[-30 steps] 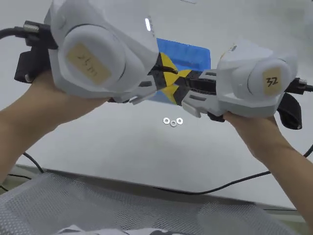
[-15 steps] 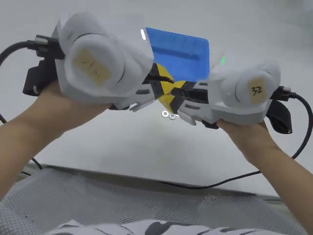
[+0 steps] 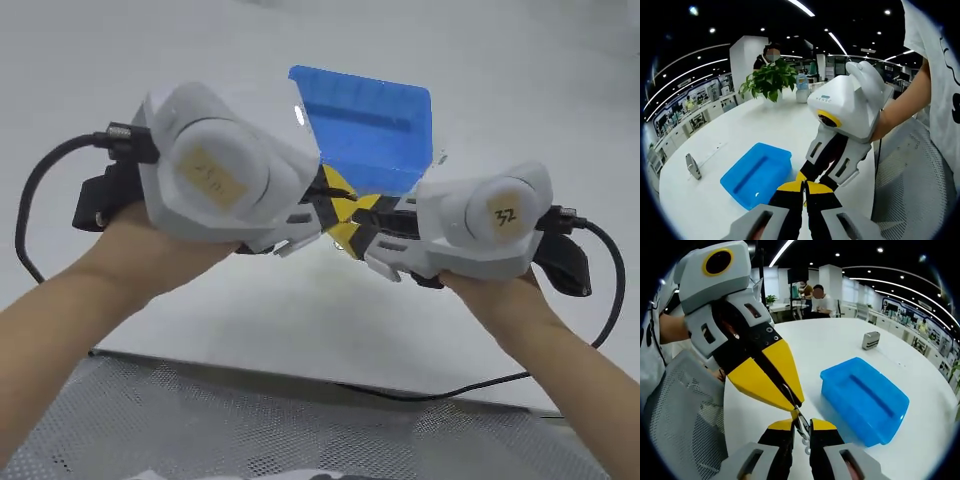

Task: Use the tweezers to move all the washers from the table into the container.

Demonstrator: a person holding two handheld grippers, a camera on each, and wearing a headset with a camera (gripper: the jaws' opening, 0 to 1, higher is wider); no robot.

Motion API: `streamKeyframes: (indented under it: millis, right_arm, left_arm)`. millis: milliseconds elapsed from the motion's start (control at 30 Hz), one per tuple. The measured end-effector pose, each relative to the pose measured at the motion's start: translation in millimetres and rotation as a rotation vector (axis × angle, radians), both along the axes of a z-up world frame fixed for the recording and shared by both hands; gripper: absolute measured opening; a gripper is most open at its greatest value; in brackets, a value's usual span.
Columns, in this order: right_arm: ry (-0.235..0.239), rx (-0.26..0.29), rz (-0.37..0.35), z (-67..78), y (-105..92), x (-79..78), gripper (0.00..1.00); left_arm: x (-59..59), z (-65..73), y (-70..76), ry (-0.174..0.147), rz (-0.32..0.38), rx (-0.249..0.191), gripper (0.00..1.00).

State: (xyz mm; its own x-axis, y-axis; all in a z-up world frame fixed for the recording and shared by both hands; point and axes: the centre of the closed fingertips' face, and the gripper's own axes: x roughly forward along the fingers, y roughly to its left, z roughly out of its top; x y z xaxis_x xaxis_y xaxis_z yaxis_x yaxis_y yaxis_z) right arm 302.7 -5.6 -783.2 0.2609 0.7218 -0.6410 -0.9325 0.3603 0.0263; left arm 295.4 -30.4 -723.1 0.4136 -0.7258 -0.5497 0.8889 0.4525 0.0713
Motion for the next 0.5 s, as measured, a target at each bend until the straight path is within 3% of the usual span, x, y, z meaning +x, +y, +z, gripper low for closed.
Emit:
streamKeyframes:
  millis: [500]
  right_arm:
    - [-0.007,-0.019,0.018,-5.9,0.4,0.8,0.08]
  left_arm:
    - [-1.3,-3.3,-0.3,-0.004,-0.013,0.022,0.00]
